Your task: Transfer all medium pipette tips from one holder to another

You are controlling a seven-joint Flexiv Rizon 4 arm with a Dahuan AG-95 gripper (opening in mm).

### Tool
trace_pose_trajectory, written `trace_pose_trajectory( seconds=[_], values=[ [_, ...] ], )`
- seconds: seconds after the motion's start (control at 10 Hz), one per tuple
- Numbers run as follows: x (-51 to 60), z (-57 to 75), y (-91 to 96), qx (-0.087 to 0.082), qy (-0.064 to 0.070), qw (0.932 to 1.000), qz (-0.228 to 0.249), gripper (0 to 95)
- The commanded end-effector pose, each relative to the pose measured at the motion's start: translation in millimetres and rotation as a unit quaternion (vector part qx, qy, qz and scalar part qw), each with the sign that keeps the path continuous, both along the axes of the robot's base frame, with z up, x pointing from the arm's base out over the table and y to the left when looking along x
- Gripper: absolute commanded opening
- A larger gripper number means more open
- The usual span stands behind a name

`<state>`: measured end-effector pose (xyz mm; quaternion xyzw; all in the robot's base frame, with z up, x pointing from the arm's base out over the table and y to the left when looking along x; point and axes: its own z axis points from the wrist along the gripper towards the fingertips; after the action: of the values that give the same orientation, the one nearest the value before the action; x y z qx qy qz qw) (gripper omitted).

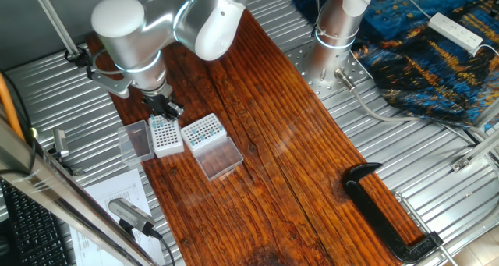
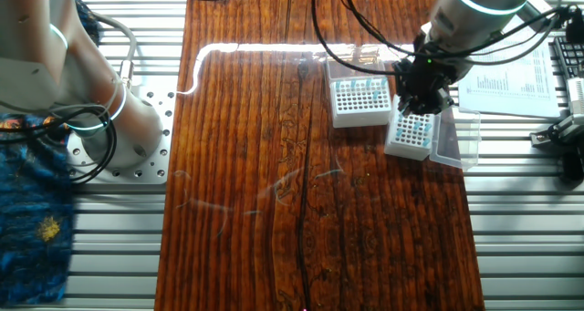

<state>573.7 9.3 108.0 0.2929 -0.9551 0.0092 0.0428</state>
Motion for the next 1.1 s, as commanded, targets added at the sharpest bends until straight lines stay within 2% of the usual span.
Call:
trace_pose_trajectory(
  seconds=[0.1,0.6,0.9,1.1],
  values=[
    [-1.0,6.4,0.4,-0.001,0.004,1.0000,0.000,0.0],
    [-2.7,31.7,6.8,-0.001,0.019,0.9998,-0.003,0.0],
    [-11.0,51.0,14.8,-0.001,0.029,0.9993,-0.023,0.0],
    [-20.1,65.1,22.3,0.005,0.034,0.9990,-0.029,0.0]
  ],
)
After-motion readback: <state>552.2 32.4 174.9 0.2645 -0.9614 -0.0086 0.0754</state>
